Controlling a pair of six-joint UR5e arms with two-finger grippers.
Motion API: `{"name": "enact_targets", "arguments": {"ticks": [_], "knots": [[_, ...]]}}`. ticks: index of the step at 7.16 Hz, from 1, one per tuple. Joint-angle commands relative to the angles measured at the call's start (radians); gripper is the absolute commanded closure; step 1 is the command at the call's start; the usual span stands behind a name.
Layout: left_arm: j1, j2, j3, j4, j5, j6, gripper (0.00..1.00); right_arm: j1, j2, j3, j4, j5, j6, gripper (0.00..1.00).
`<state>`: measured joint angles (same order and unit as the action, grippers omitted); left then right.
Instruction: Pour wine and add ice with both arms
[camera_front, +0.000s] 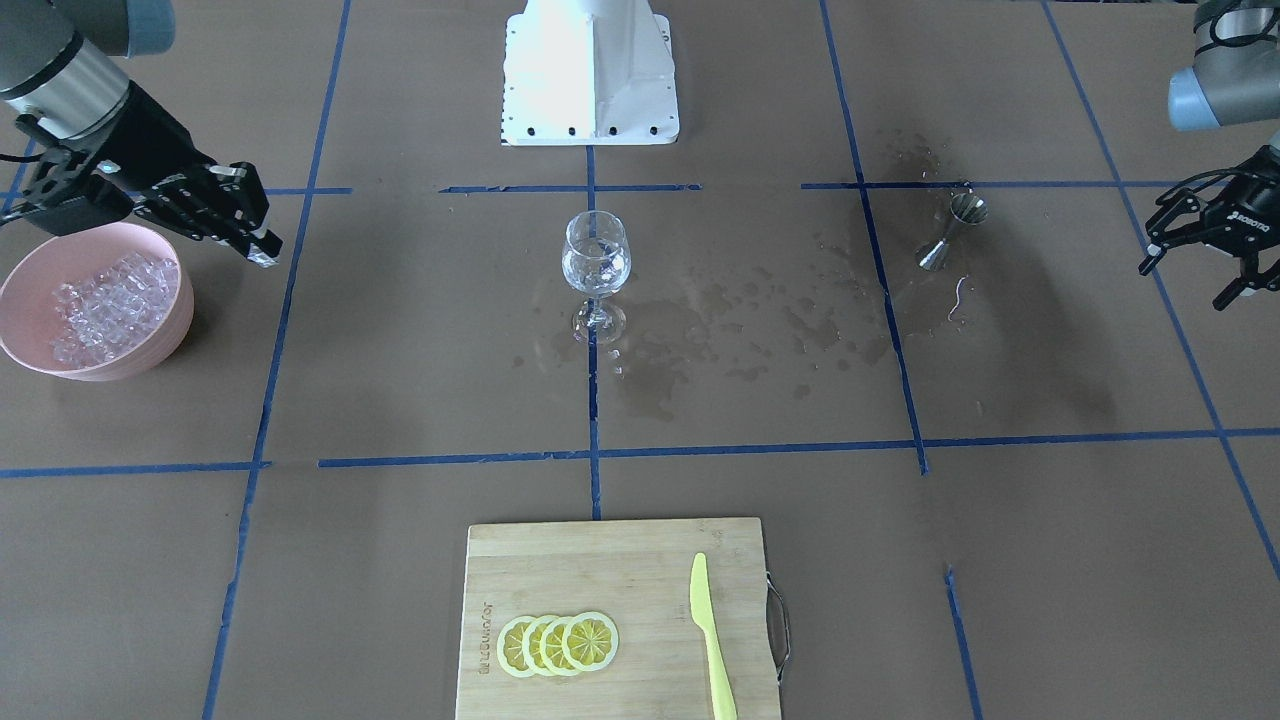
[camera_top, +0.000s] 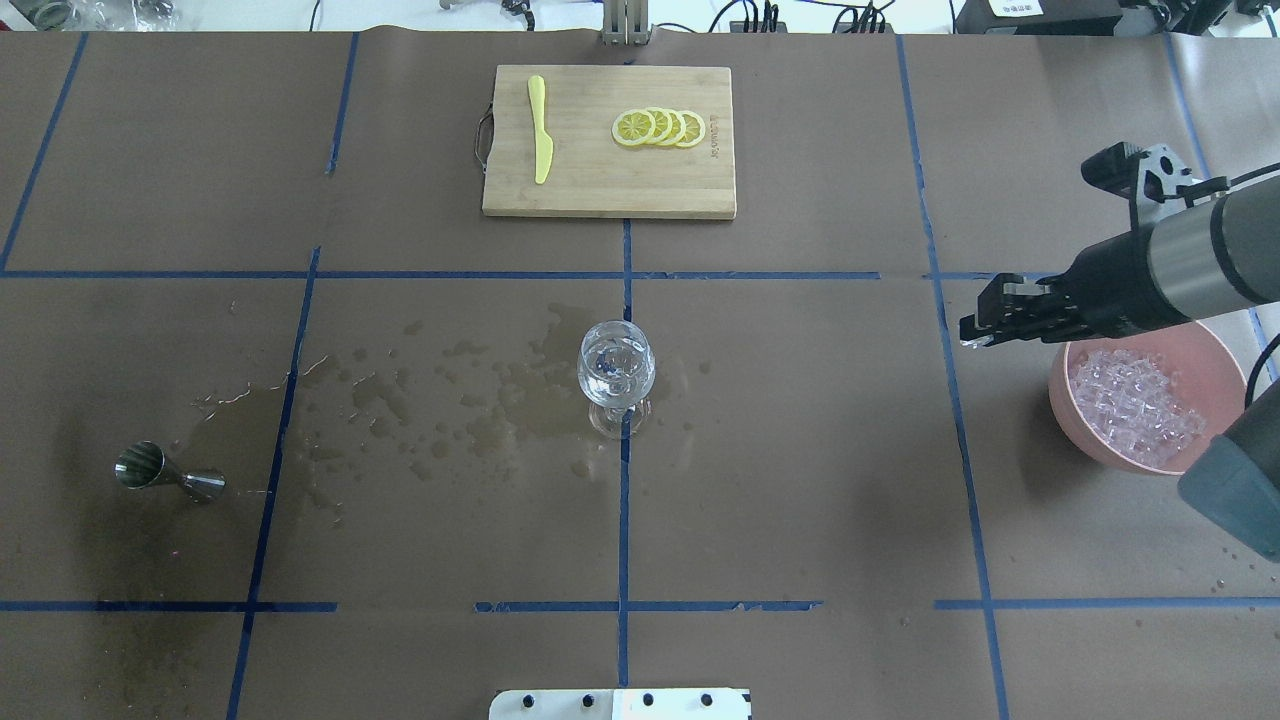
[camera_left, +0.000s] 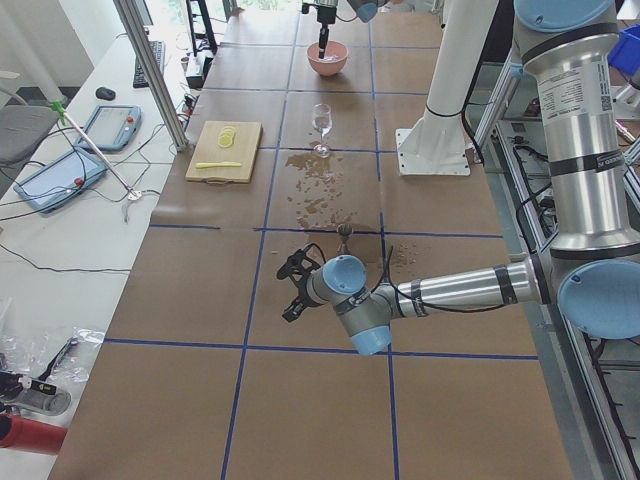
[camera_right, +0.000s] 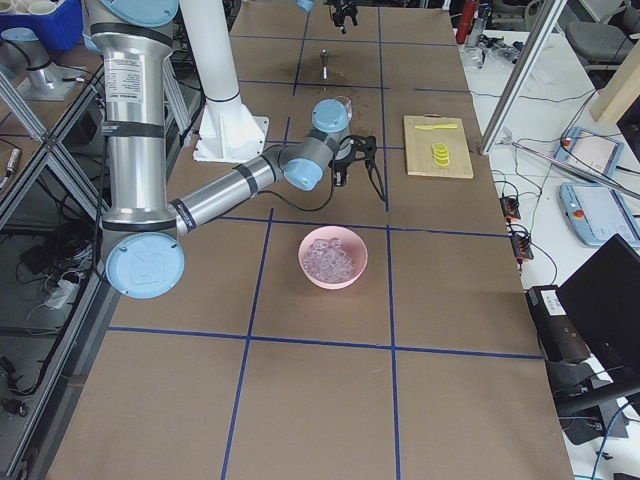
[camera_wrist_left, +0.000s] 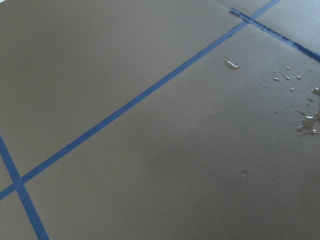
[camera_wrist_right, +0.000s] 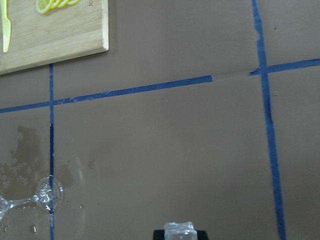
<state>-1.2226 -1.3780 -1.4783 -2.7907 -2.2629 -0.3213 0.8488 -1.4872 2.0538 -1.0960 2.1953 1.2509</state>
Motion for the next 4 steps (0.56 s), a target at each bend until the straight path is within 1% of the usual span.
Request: {"name": "enact_targets", "arguments": {"ticks": [1, 2, 3, 4], "knots": [[-0.049, -0.062, -0.008, 0.126, -0.063, 0.007, 0.0, -0.091, 0.196, 0.002, -0.179, -0.077, 0.071, 1.0], [-0.07, -0.073, -0.011, 0.152, -0.107, 0.024, 0.0, -0.124, 0.341, 0.002, -0.353, -0.121, 0.09, 1.0], [-0.084, -0.07, -0.039, 0.152, -0.107, 0.037, 0.0, -0.196, 0.431, -0.004, -0.433, -0.185, 0.137, 1.0], [-0.154, 0.038, -0.124, 0.154, -0.078, 0.012, 0.0, -0.255, 0.483, -0.02, -0.435, -0.262, 0.189, 1.0]]}}
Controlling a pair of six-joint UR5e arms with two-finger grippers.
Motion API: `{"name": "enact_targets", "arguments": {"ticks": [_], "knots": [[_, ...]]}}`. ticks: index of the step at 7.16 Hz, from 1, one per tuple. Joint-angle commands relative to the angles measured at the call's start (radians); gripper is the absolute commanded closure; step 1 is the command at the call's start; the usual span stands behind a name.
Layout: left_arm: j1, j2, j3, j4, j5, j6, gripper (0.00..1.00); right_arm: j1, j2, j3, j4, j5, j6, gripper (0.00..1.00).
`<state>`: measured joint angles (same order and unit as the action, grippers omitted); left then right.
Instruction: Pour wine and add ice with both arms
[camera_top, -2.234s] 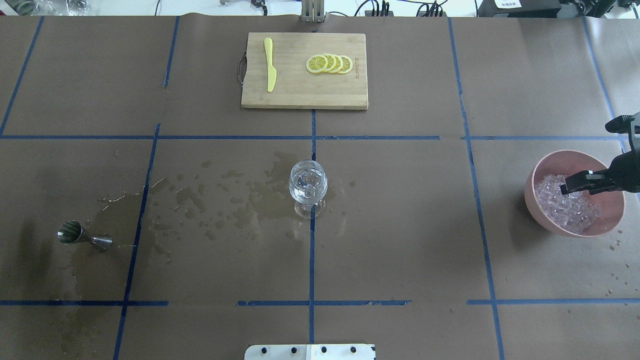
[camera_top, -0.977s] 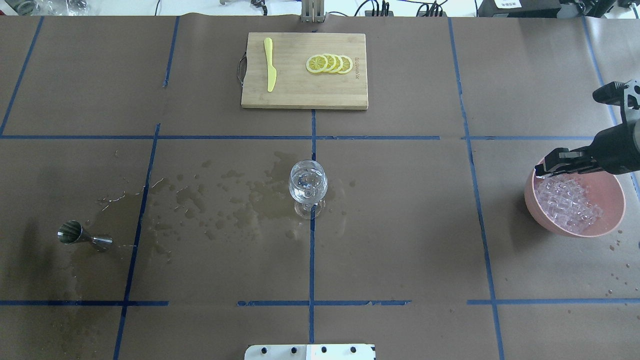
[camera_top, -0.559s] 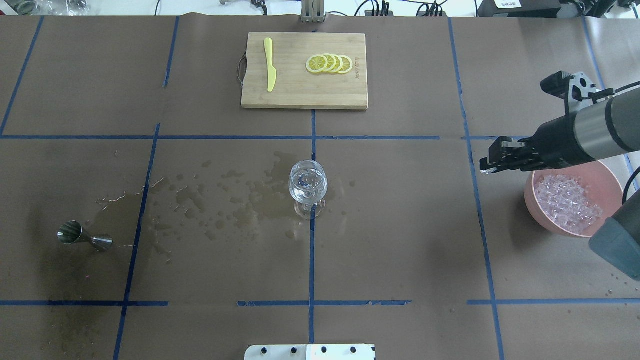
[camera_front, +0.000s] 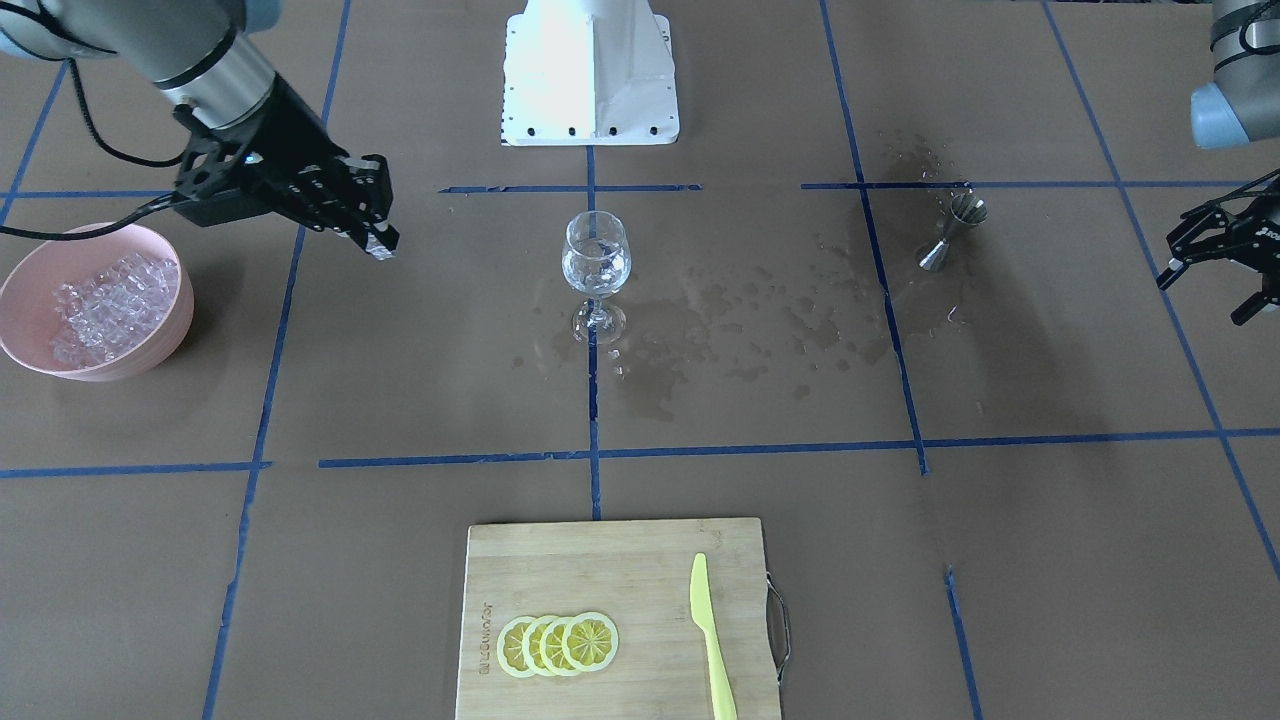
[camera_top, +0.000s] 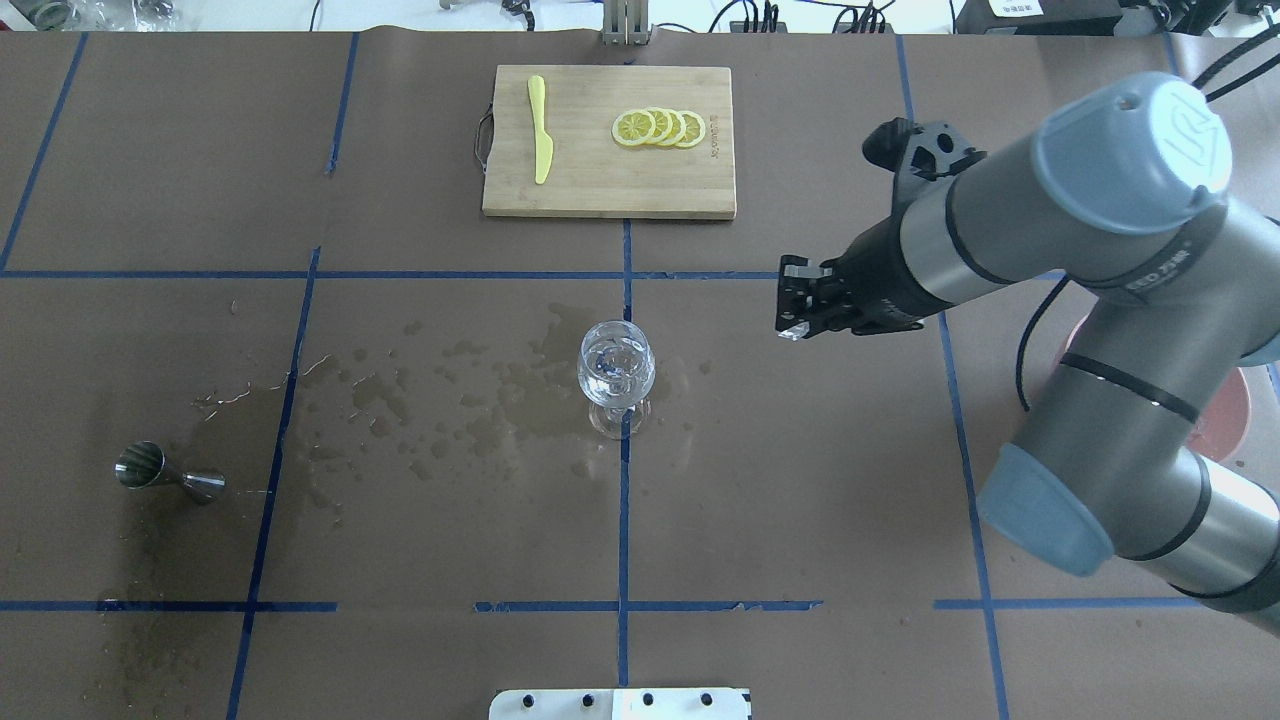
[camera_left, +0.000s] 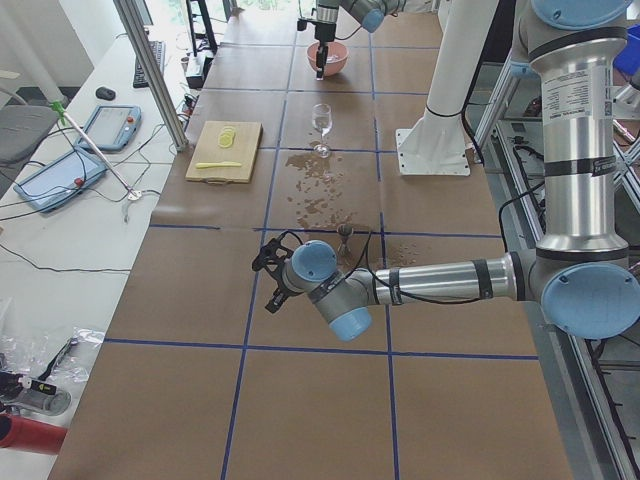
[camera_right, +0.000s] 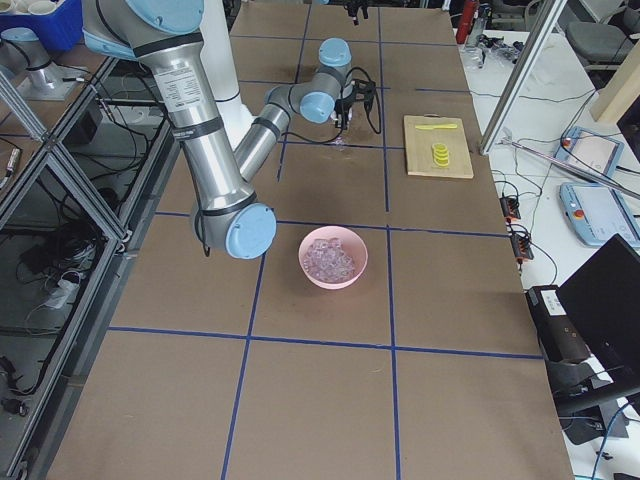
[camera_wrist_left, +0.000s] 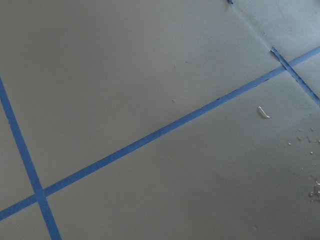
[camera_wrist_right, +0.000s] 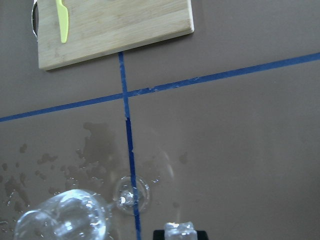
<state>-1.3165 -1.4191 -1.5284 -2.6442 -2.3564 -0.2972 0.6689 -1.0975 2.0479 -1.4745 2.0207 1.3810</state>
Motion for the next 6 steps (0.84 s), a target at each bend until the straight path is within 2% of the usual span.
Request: {"name": "enact_targets", "arguments": {"ticks": [1, 2, 6], "knots": [[-0.07, 0.104, -0.097, 0.007, 0.07, -0.122, 0.0, -0.086, 0.147, -0.038, -0.061, -0.1, 0.082, 1.0], [-0.07, 0.101, -0.098, 0.006, 0.078, -0.143, 0.0, -0.095, 0.209, -0.087, -0.064, -0.106, 0.133, 1.0], [-0.073, 0.115, -0.122, -0.002, 0.077, -0.152, 0.0, -0.117, 0.274, -0.163, -0.063, -0.135, 0.142, 1.0]]}}
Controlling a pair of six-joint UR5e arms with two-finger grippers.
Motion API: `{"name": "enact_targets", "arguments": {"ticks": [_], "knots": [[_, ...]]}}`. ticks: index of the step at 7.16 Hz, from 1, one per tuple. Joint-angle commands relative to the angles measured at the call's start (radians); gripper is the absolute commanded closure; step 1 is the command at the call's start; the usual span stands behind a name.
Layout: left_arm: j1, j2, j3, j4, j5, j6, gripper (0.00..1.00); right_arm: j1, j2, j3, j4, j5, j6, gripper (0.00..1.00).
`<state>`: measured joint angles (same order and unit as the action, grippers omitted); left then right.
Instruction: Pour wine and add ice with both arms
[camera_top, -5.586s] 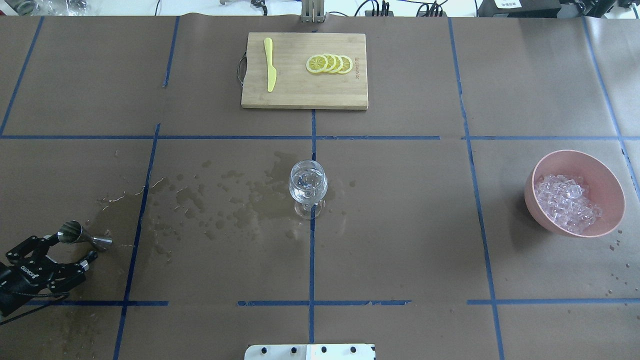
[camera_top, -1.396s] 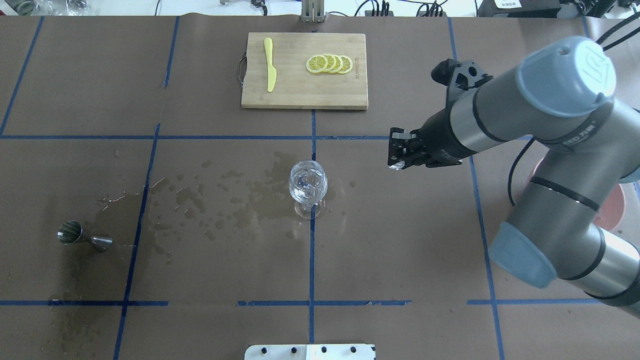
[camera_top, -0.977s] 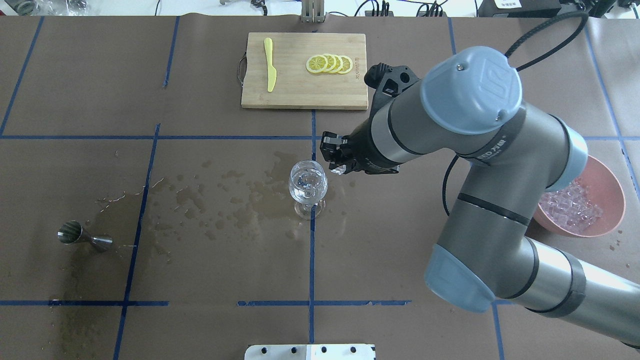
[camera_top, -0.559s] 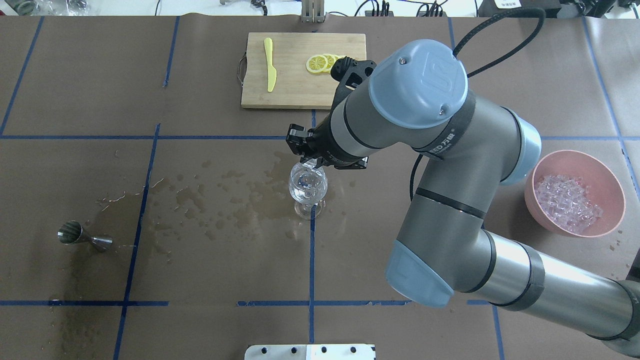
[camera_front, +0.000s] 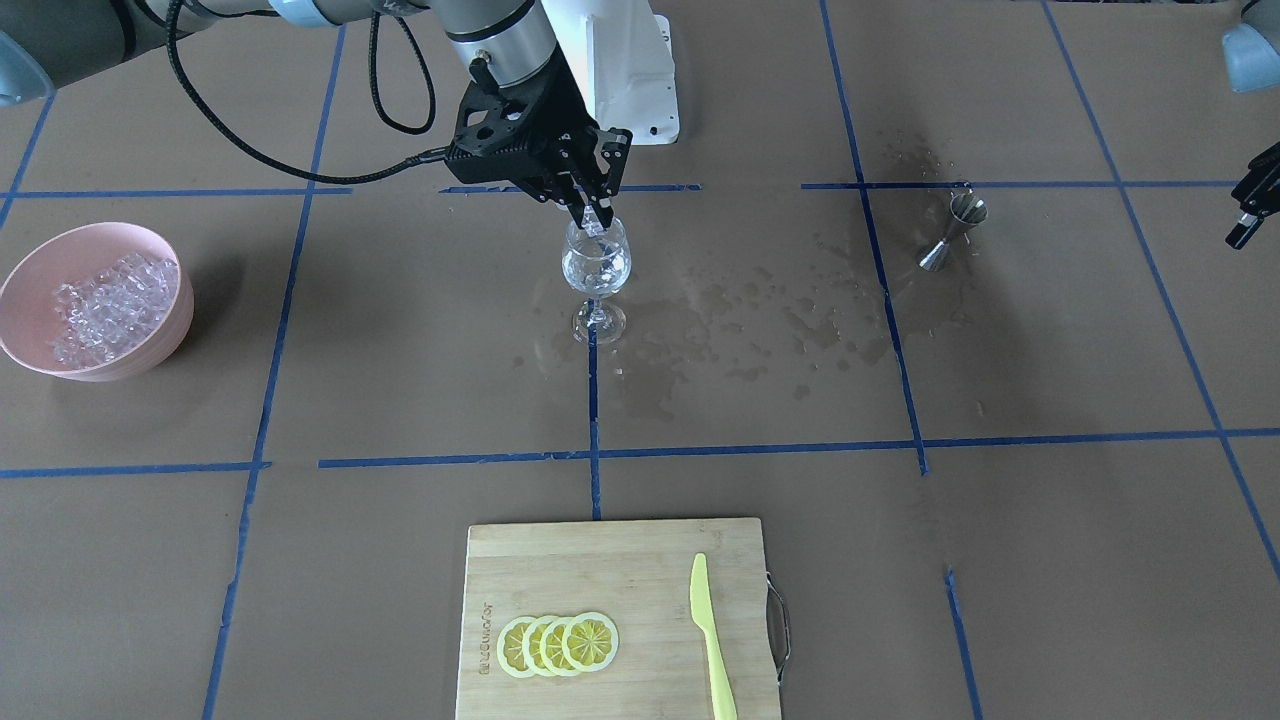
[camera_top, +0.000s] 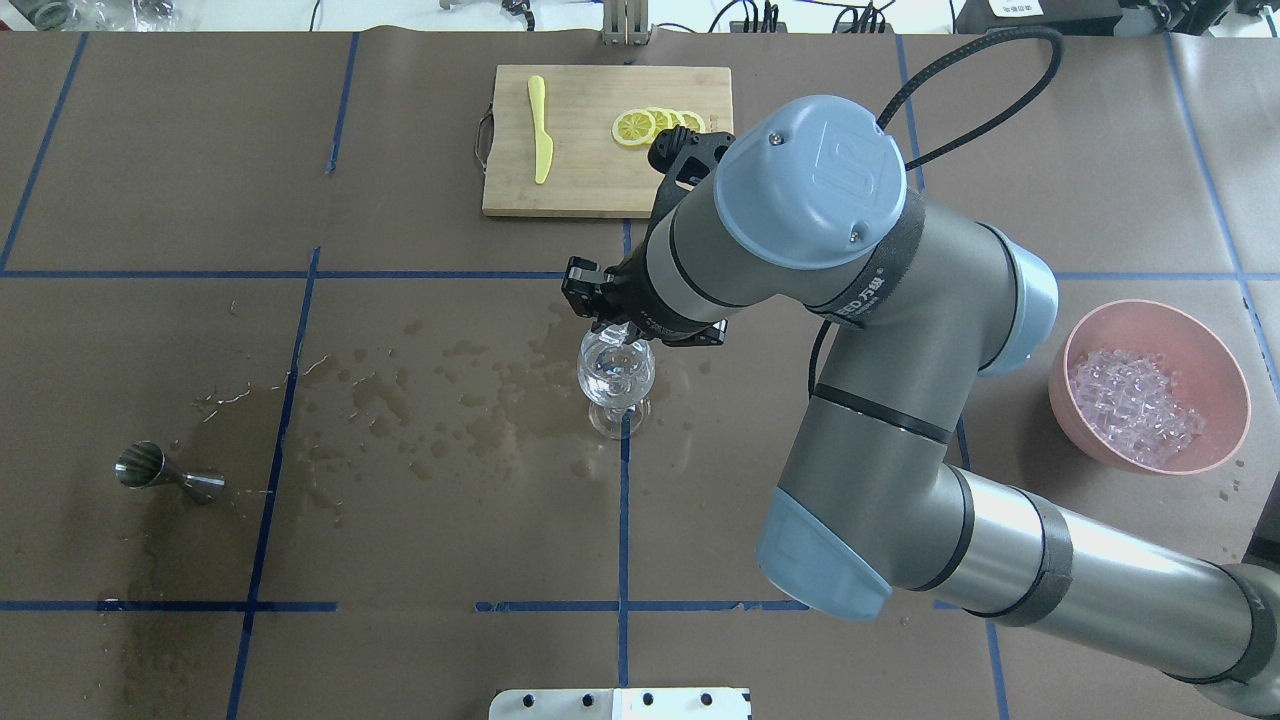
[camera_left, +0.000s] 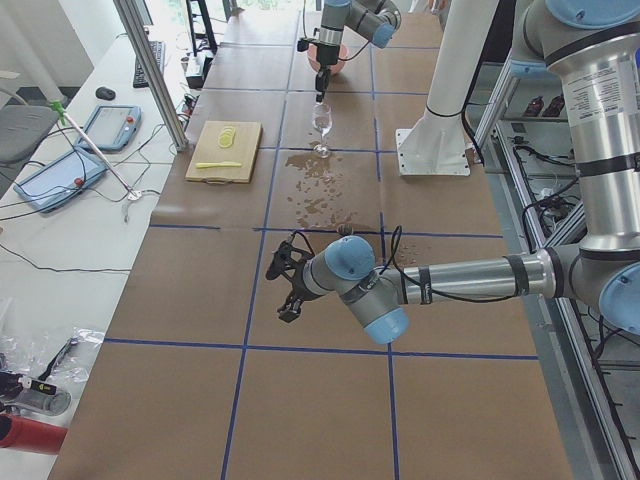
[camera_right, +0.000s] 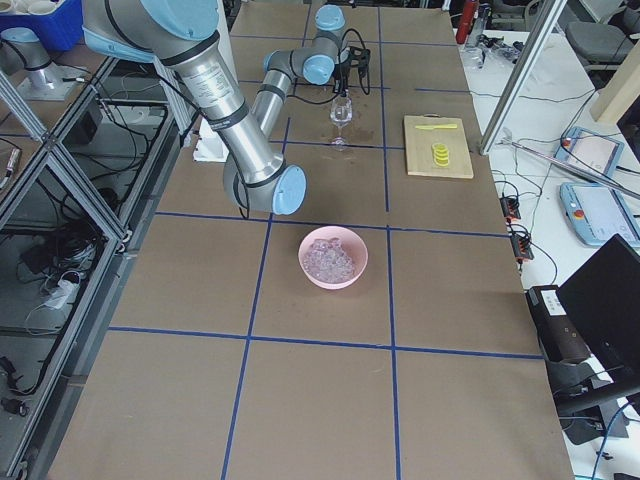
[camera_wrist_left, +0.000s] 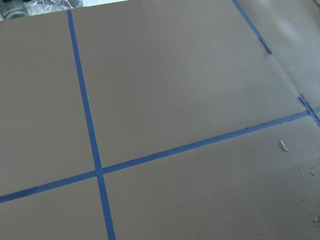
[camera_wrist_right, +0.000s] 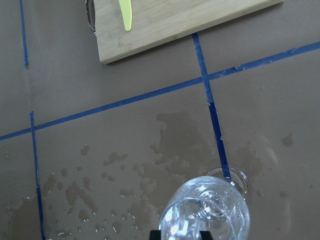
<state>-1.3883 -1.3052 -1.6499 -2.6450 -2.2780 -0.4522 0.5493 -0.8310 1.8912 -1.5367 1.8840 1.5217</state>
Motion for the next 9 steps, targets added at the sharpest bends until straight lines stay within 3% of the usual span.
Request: {"name": "enact_targets", "arguments": {"ticks": [1, 2, 3, 4, 6, 7, 9], "knots": [[0.0, -0.005, -0.001, 0.005, 0.002, -0.003, 0.0, -0.002, 0.0, 0.0, 0.001, 0.0, 0.0, 0.19], [0.008, -0.02, 0.002, 0.031, 0.003, -0.025, 0.0, 0.006, -0.017, 0.026, 0.0, 0.009, -0.003, 0.17], [0.02, -0.066, 0.004, 0.124, 0.003, -0.013, 0.0, 0.033, -0.133, 0.111, 0.004, 0.032, -0.017, 0.0], [0.035, -0.071, 0.007, 0.16, 0.005, -0.011, 0.0, 0.107, -0.216, 0.15, 0.01, 0.097, -0.065, 0.0], [0.051, -0.072, -0.01, 0.285, -0.001, 0.118, 0.0, 0.324, -0.386, 0.154, 0.01, 0.275, -0.373, 0.0], [0.028, -0.089, -0.017, 0.412, 0.0, 0.267, 0.0, 0.43, -0.492, 0.149, 0.009, 0.323, -0.572, 0.0], [-0.131, -0.179, -0.021, 0.771, 0.003, 0.524, 0.0, 0.629, -0.644, 0.083, -0.003, 0.357, -0.978, 0.0]]}}
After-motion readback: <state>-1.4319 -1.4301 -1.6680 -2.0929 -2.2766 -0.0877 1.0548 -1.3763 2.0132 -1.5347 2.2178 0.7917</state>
